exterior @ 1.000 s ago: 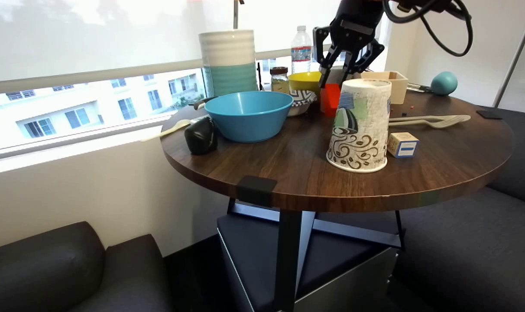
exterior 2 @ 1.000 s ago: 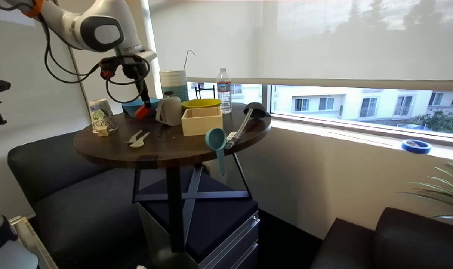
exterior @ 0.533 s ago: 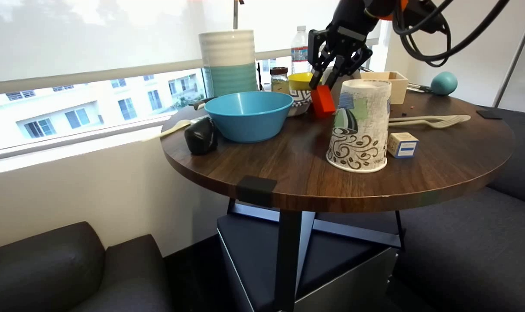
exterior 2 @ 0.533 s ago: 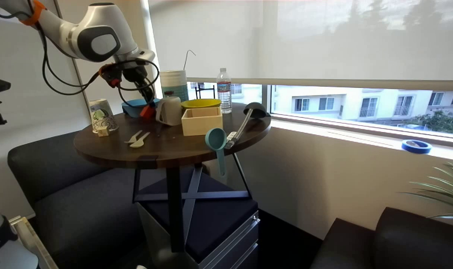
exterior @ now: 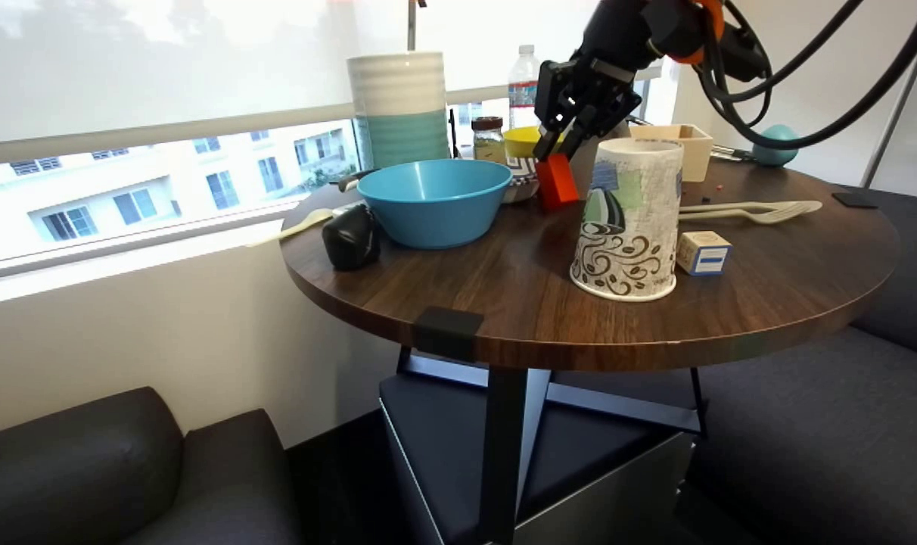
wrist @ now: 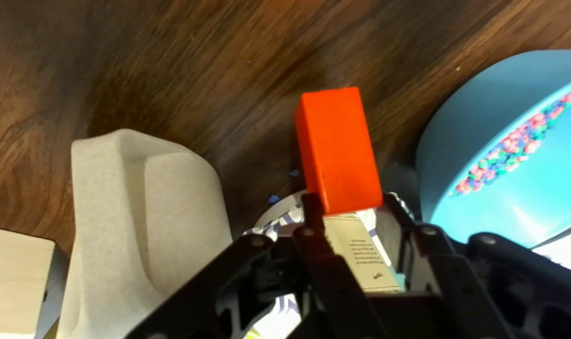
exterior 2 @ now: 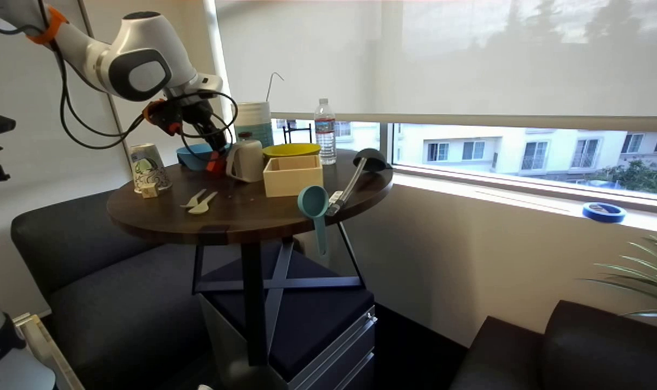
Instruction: Put the orange block upright then place the coffee cup over the block
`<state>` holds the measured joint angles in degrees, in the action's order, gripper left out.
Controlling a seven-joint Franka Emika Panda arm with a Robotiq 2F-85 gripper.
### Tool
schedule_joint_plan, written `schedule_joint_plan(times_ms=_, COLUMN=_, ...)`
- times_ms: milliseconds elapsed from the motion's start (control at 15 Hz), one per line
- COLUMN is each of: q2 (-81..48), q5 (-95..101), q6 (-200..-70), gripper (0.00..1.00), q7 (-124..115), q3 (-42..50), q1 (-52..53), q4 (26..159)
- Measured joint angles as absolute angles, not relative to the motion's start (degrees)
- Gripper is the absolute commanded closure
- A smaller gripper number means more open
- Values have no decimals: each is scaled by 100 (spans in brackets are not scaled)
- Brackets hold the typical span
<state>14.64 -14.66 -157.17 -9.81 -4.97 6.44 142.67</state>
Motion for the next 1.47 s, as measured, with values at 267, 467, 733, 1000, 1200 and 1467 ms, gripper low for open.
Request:
schedule_joint_plan(times_ms=267, q2=1432, q5=-1795, q6=-16046, gripper=91, q7=-436, q3=-341, q1=825, q4=14354)
schedule_joint_plan(times_ms=467, q2=1414, q5=-2120, q6=-16234, gripper=91, q7=19, q3=-179, q1=1038, q4=14389)
schedule_joint_plan(times_ms=733, q2=1427, q5=-2647, q6=-16235, gripper=91, q7=690, q3=61, q1=1387, q4=14389)
schedule_joint_plan(times_ms=1000, q2=1573, q5=-3059, q6=-16030, gripper=91, q7=1212, q3=263, q1=1689, q4=14389)
schedule_joint_plan(times_ms=1200, q2=1651, q5=-3087, q6=-15815, gripper=66, q7=1319, q3=337, q1=1703, q4=14399)
schedule_joint_plan(times_ms=1467, q2=1661, q5=-3171, q6=-15640, gripper=66, q7=1298, q3=406, q1=1687, q4=14402)
